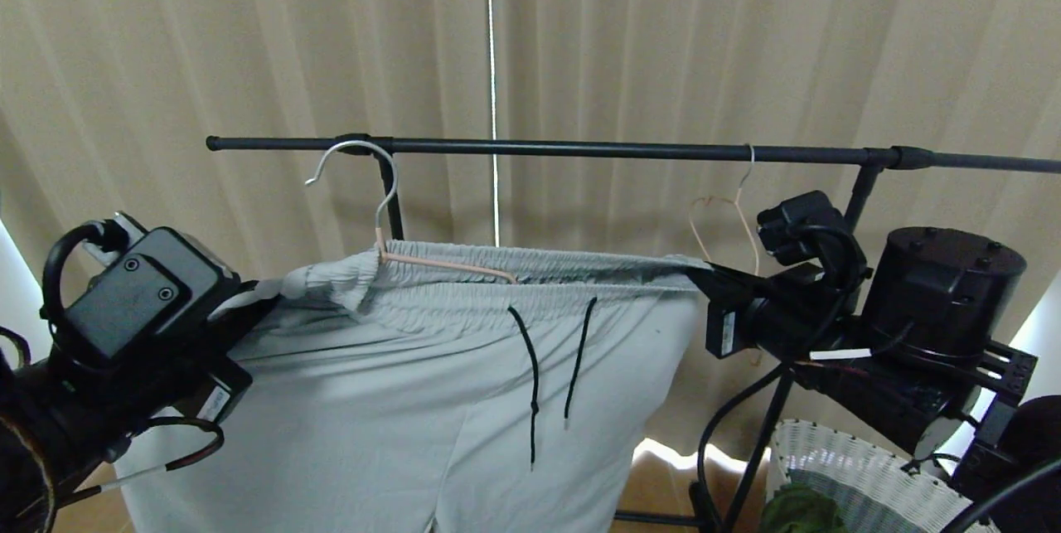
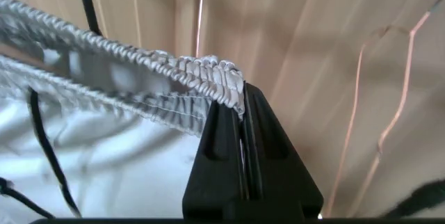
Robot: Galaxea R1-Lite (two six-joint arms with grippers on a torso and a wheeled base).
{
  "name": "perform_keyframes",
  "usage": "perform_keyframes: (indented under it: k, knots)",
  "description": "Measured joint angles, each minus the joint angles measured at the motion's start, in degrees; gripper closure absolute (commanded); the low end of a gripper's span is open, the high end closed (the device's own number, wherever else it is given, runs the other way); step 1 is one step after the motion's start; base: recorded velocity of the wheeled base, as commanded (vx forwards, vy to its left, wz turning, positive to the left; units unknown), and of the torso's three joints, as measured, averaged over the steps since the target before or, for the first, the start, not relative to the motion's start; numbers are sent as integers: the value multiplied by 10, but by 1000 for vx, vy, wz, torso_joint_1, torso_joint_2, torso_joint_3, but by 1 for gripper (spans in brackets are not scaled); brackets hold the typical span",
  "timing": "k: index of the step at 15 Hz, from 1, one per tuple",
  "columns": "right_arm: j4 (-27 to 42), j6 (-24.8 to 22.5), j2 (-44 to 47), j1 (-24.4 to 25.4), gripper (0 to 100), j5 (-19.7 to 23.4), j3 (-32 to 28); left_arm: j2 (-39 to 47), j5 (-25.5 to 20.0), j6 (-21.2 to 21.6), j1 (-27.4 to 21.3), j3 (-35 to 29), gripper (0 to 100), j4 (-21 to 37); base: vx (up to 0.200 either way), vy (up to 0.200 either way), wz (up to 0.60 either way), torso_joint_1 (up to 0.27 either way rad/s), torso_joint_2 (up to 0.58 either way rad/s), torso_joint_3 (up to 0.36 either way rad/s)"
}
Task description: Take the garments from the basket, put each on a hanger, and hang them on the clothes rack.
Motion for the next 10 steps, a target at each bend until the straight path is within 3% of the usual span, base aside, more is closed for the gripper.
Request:
perform_keyframes:
  k: [5, 6, 8, 10]
  knots:
    - [53, 0, -33, 60, 100, 9, -2, 0, 2, -21, 2, -1, 100, 0, 0, 0, 0, 0, 0, 0]
    - [74, 0, -38, 92, 0, 9, 4, 1, 3, -29, -1, -1, 100, 1, 0, 0, 0, 0, 0, 0]
    - [92, -1, -44, 138, 0, 8, 14, 1, 4, -59, -14, -1, 100, 1, 0, 0, 0, 0, 0, 0]
    - [92, -21, -45, 154, 0, 9, 12, 3, 3, -75, -34, -4, 100, 0, 0, 0, 0, 0, 0, 0]
